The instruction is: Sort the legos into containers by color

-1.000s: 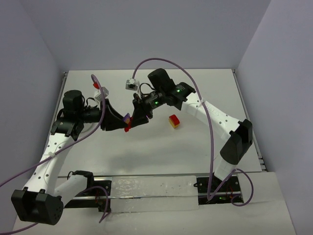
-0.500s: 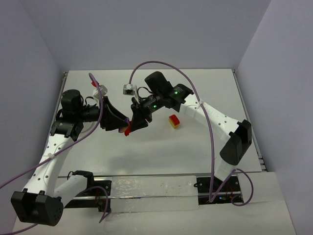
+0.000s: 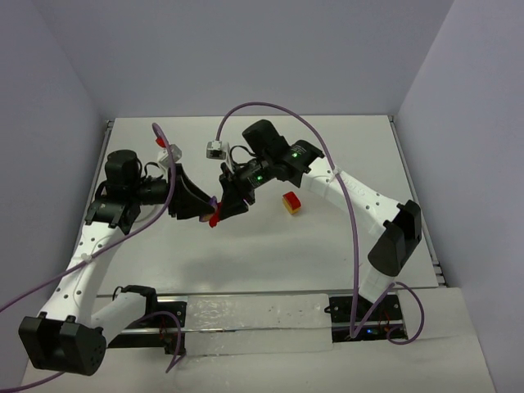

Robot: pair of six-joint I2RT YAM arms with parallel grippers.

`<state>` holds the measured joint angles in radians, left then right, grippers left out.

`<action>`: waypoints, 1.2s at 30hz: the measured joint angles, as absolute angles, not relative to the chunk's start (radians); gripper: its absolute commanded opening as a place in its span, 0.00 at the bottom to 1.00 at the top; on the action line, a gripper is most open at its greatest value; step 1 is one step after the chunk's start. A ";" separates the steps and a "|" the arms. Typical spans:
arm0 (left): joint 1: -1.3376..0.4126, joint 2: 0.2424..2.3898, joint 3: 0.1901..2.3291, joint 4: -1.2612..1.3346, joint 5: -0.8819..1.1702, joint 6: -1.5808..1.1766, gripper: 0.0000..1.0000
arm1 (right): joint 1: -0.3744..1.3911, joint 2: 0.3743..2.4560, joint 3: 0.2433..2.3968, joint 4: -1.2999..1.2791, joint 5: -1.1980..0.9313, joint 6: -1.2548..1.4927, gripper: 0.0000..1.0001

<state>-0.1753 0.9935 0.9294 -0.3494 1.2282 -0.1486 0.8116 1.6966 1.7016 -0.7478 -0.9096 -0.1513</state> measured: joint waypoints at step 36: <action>0.483 1.147 0.975 -0.056 0.888 0.222 0.01 | 0.760 1.733 1.626 -0.748 -0.847 -0.181 0.00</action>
<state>0.4826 1.1472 0.9749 -0.0563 0.8876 0.2217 0.7598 1.7326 1.6261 -0.7476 -0.8471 -0.1814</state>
